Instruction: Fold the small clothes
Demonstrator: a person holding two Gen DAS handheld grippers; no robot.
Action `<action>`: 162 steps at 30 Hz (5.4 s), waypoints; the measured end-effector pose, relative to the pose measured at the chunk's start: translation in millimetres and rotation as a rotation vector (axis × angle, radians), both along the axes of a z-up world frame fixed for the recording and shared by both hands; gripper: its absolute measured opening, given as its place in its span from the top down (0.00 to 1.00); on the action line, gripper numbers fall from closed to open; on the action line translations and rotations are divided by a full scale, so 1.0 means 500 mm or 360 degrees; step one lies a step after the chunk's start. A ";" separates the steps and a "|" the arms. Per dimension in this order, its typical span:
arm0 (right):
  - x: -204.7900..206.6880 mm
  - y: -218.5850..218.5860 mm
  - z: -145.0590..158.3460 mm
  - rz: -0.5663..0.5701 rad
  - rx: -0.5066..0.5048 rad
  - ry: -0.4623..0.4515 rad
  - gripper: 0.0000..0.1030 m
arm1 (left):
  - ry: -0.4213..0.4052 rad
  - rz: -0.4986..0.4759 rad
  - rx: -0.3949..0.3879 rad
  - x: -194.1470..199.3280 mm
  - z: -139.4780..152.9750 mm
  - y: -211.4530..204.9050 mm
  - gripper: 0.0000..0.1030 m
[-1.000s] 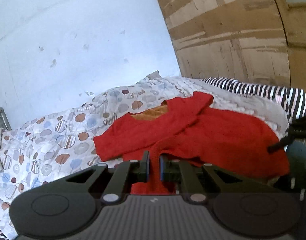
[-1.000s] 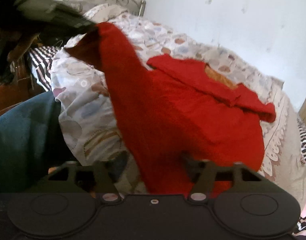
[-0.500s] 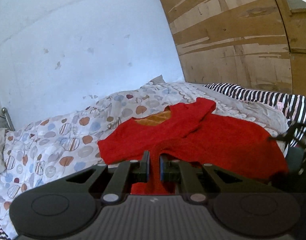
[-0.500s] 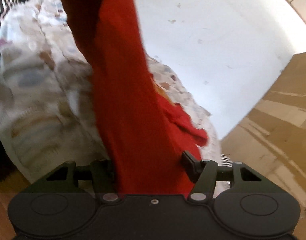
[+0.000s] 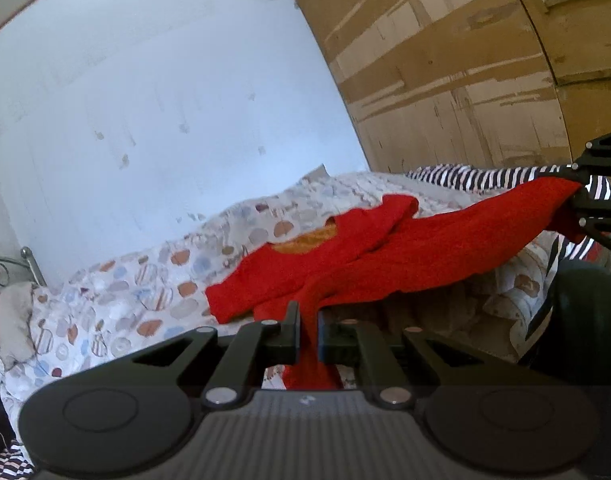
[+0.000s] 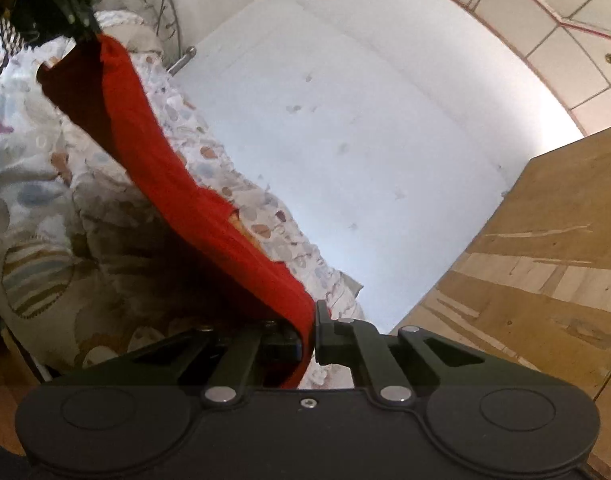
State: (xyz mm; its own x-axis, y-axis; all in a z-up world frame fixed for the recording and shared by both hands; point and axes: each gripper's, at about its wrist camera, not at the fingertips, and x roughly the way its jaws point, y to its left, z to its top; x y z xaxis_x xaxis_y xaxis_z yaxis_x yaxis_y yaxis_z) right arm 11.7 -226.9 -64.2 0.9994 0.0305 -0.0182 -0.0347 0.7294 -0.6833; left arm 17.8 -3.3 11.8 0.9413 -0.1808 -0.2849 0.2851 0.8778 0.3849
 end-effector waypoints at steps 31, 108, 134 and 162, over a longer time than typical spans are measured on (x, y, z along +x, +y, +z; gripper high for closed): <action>0.088 -0.032 0.333 0.0223 -0.0069 0.0120 0.95 | -0.0122 -0.0035 -0.0054 0.073 0.223 -0.003 0.93; 0.842 -0.210 0.016 -0.0530 0.0774 0.0748 0.01 | 0.0712 0.0643 -0.0519 0.782 -0.117 0.200 0.00; 0.687 -0.195 0.116 -0.0320 0.1032 0.0655 0.01 | 0.0986 0.0816 -0.0814 0.688 -0.068 0.236 0.00; 0.522 0.093 0.038 0.0159 0.0947 0.0718 0.00 | 0.0765 0.0808 -0.0908 0.480 -0.092 0.204 0.00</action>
State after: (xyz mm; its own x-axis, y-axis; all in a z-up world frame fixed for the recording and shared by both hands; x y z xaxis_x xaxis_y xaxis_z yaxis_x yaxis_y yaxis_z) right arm 272.7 -180.3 -45.2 0.8908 0.2534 -0.3771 -0.3033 0.9497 -0.0784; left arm 258.0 98.7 -34.0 0.7487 -0.0103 -0.6628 -0.1712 0.9630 -0.2084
